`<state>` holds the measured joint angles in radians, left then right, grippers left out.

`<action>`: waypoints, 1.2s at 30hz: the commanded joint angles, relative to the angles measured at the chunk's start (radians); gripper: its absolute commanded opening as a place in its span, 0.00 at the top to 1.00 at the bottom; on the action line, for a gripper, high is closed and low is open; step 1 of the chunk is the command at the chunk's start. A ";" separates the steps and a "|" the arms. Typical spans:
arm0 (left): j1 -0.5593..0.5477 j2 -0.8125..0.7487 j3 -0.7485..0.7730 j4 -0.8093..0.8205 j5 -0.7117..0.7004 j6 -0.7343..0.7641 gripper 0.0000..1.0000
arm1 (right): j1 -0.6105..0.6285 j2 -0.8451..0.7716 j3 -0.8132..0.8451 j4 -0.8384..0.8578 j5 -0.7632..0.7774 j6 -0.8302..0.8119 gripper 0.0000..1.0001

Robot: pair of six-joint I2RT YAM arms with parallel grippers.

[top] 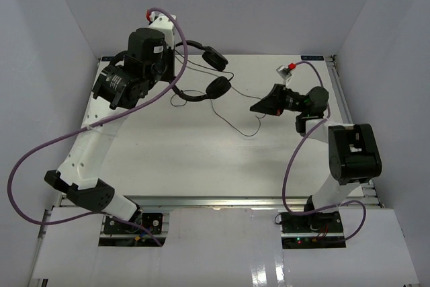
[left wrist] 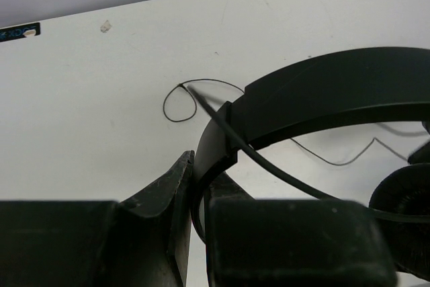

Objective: Wrap the headphones

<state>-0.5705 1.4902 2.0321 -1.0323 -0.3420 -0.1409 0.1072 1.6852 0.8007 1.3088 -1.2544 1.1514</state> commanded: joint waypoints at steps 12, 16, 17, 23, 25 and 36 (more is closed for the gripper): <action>0.123 -0.044 -0.072 0.105 -0.058 0.058 1.00 | 0.098 -0.245 -0.170 0.575 -0.103 -0.133 0.92; 0.138 -0.054 -0.079 0.110 -0.057 0.055 1.00 | 0.098 -0.272 -0.208 0.575 -0.139 -0.142 0.92; 0.141 -0.048 -0.075 0.111 -0.049 0.052 1.00 | 0.099 -0.277 -0.215 0.575 -0.151 -0.145 0.92; 0.159 -0.004 -0.037 0.112 0.002 0.034 1.00 | 0.107 -0.321 -0.267 0.575 -0.204 -0.174 0.92; 0.167 0.017 -0.025 0.113 0.020 0.024 1.00 | 0.128 -0.338 -0.289 0.575 -0.231 -0.192 0.92; 0.213 0.078 -0.075 0.127 0.073 0.015 1.00 | 0.239 -0.381 -0.225 0.575 -0.288 -0.166 0.92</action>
<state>-0.3852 1.5710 1.9698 -0.9600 -0.2914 -0.1054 0.3155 1.3137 0.4955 1.3120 -1.4699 0.9608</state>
